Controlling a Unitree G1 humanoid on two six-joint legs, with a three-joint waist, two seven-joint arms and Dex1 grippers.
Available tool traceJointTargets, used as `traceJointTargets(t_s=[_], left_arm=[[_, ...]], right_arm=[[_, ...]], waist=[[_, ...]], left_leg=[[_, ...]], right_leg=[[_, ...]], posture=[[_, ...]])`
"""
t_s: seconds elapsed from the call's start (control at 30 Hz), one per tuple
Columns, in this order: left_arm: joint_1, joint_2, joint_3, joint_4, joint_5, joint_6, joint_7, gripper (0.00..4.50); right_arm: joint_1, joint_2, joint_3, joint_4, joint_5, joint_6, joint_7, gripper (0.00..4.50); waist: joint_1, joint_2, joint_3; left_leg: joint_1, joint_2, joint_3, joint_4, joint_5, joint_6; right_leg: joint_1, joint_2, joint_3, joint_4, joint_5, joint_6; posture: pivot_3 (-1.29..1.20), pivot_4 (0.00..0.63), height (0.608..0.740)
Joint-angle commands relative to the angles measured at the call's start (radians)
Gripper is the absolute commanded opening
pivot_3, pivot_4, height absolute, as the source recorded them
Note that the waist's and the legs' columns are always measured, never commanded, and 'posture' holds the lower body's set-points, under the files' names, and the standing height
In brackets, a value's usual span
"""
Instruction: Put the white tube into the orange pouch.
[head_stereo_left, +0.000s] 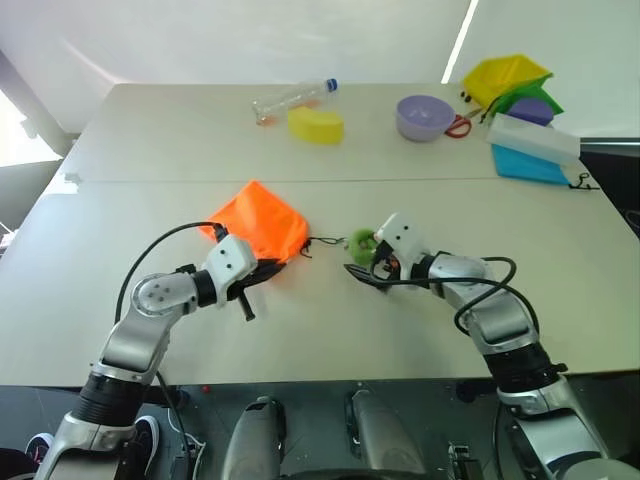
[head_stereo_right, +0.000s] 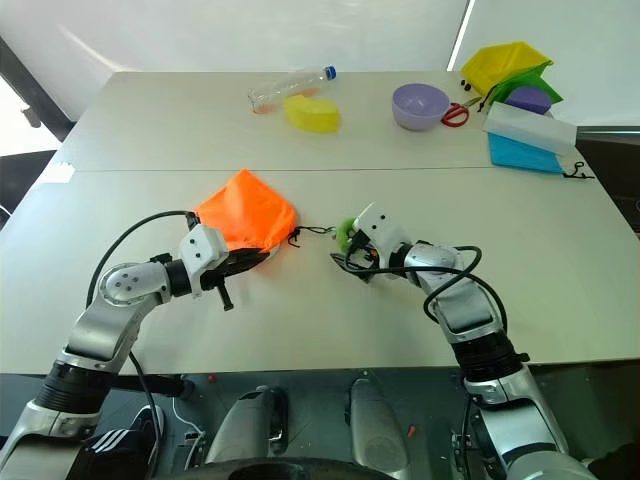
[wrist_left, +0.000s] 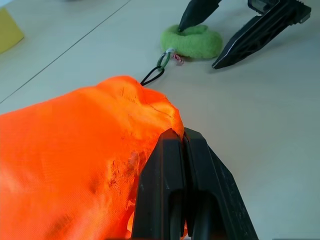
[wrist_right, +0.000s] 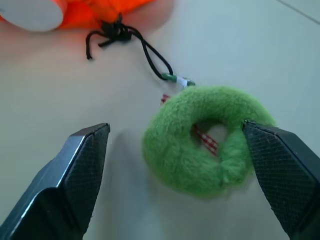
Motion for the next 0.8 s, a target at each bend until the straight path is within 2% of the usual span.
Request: traceJointTargets(t_s=[0.03, 0.2, 0.33, 0.53, 0.7, 0.8], left_arm=[[-0.004, 0.011, 0.015, -0.049, -0.014, 0.004, 0.000, 0.00], [0.006, 0.018, 0.021, -0.060, -0.018, 0.014, -0.003, 0.00], [0.016, 0.026, 0.036, -0.056, -0.036, 0.016, -0.015, 0.00], [0.055, 0.073, 0.083, -0.055, -0.099, -0.009, -0.093, 0.00], [0.050, 0.102, 0.102, -0.019, -0.120, -0.018, -0.139, 0.00], [0.039, 0.110, 0.094, -0.004, -0.131, -0.025, -0.172, 0.00]], right_arm=[[-0.016, 0.014, 0.005, 0.020, -0.027, -0.036, -0.030, 2.58], [-0.003, -0.012, 0.008, 0.021, -0.053, -0.068, -0.018, 0.02], [-0.005, -0.040, -0.044, -0.003, -0.021, -0.063, -0.003, 0.02], [0.025, -0.128, -0.171, -0.111, 0.116, -0.005, 0.097, 0.02], [0.078, -0.207, -0.189, -0.183, 0.180, 0.031, 0.181, 0.02], [0.087, -0.208, -0.183, -0.207, 0.195, 0.042, 0.176, 0.02]], waist=[[0.000, 0.000, 0.000], [0.001, 0.000, 0.000], [0.003, 0.000, 0.000], [0.003, 0.000, 0.000], [0.003, 0.000, 0.000], [0.000, 0.000, 0.000]], left_leg=[[0.000, 0.000, 0.000, 0.000, 0.000, 0.000], [0.000, 0.000, 0.000, 0.000, 0.000, 0.000], [0.000, 0.000, 0.000, 0.000, 0.000, 0.000], [0.000, 0.000, 0.000, 0.000, 0.000, 0.000], [0.000, 0.000, 0.000, -0.001, 0.000, 0.000], [0.000, 0.000, 0.000, -0.001, 0.000, 0.000]], right_leg=[[0.000, 0.000, 0.000, 0.000, 0.000, 0.000], [0.000, 0.000, 0.000, 0.000, 0.000, 0.000], [0.000, 0.000, 0.000, 0.000, 0.000, 0.000], [0.000, 0.000, 0.000, 0.000, 0.000, 0.000], [0.000, 0.000, 0.000, 0.000, 0.000, 0.000], [0.000, 0.000, 0.000, 0.000, 0.000, 0.000]], posture=[[0.00, 0.150, 0.740], [0.00, 0.150, 0.740], [0.00, 0.150, 0.740], [0.00, 0.150, 0.740], [0.00, 0.150, 0.740], [0.00, 0.150, 0.740]])
